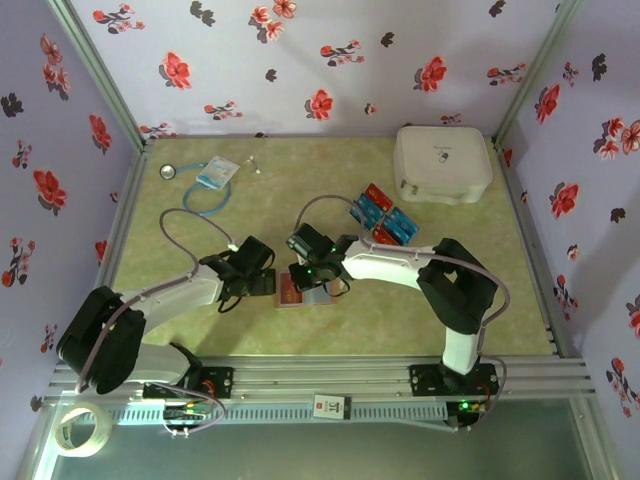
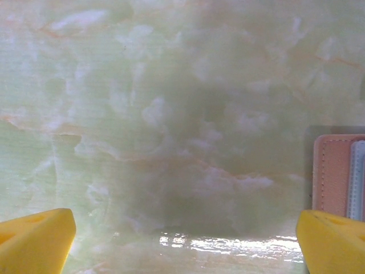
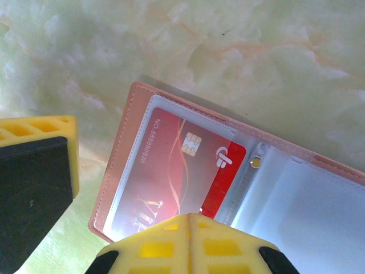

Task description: Put the credit cards into the card holder

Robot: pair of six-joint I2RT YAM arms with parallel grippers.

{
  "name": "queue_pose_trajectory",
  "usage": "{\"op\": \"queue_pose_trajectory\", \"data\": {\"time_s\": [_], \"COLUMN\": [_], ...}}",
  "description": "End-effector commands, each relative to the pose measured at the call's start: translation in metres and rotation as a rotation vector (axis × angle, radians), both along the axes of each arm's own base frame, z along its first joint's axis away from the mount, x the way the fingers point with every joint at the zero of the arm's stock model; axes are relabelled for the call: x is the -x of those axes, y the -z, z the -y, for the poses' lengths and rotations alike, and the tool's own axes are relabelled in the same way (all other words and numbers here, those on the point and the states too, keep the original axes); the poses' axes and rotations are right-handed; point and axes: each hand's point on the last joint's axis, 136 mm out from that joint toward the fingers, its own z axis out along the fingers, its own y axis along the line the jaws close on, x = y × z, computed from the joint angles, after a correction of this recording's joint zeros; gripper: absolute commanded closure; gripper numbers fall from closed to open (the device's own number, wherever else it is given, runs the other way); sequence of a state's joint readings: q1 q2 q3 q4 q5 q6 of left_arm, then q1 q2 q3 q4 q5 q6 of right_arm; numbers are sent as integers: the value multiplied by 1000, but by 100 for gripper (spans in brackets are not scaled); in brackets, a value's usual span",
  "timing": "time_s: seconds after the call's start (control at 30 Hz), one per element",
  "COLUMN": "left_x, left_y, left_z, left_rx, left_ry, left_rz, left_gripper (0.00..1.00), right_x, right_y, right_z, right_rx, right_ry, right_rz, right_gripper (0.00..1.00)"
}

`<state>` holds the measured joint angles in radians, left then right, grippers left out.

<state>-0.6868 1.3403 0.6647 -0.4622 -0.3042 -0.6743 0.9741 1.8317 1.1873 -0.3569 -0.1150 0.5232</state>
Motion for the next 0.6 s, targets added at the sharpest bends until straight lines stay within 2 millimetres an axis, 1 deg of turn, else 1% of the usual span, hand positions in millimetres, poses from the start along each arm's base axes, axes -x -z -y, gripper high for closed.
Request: {"op": "queue_pose_trajectory", "data": {"time_s": [0.0, 0.27, 0.57], "left_x": [6, 3, 1], "left_y": [8, 13, 19], "left_z": [-12, -8, -2], "left_rx": [-42, -61, -64], "left_ry": [-22, -1, 16], "left_rz": [-28, -52, -75], "left_gripper": [0, 0, 0], "right_x": [0, 0, -2], "right_y": [10, 24, 27], "right_z": [16, 15, 10], "right_rx": [50, 62, 58], "right_ry": [17, 16, 10], "right_rz": [0, -22, -30], "right_gripper": [94, 94, 94]}}
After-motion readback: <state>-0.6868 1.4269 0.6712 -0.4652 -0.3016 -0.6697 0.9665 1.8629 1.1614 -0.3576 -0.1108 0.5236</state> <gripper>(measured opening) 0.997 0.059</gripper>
